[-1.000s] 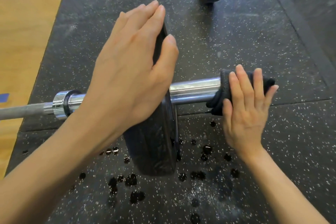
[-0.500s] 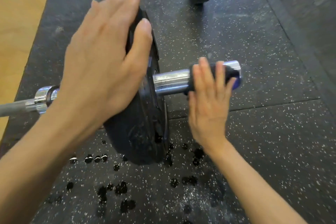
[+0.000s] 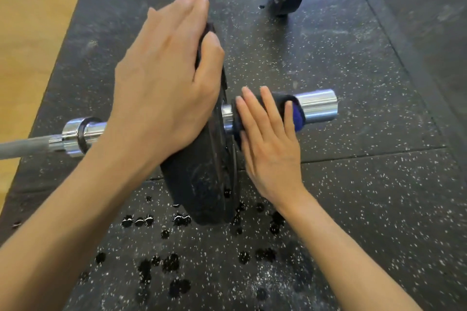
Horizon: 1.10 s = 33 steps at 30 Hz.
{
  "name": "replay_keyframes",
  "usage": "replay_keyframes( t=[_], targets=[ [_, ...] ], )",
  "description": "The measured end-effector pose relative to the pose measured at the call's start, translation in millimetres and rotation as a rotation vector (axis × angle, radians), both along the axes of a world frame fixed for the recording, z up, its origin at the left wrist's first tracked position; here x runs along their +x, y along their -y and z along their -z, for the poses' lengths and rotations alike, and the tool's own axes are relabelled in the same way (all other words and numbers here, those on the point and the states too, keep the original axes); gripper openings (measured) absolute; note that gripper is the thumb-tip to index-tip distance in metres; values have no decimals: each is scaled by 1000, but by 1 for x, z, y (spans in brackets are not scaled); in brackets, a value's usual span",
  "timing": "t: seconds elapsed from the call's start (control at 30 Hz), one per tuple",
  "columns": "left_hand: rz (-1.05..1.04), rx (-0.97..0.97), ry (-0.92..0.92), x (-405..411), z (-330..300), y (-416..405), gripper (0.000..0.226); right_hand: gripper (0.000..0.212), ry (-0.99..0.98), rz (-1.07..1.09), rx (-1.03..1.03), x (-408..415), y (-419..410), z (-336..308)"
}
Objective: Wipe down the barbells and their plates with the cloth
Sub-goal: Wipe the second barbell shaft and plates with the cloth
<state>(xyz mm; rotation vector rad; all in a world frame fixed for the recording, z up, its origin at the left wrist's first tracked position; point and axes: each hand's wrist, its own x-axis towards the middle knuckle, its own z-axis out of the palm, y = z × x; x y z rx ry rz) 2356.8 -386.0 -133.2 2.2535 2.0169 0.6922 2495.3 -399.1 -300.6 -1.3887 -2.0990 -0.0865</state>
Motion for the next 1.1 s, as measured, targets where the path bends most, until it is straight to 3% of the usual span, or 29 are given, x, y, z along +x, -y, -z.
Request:
replay_keyframes(
  t=[0.1,0.23,0.37,0.43,0.53,0.63,0.8,0.97,1.1],
  targets=[
    [8,37,-11,2,4,14,60,48,122,49,23,28,-3,-5],
    [18,90,-33,8,8,34,58,44,-110,320,-49,10,8,-16],
    [35,92,-39,14,12,61,59,41,31,25,-48,-16,20,-23],
    [42,87,-69,16,14,78,62,37,77,9,-32,8,21,-27],
    [89,74,-80,20,19,107,66,31,20,254,-94,51,32,-31],
    [151,37,14,22,22,137,69,31,-30,394,-161,43,48,-38],
    [150,39,148,17,5,133,62,35,139,63,-206,20,75,-41],
    [114,-18,142,12,-3,100,59,37,99,231,-316,20,81,-54],
    [136,-19,106,16,1,113,57,42,85,34,-208,17,118,-40]
  ],
)
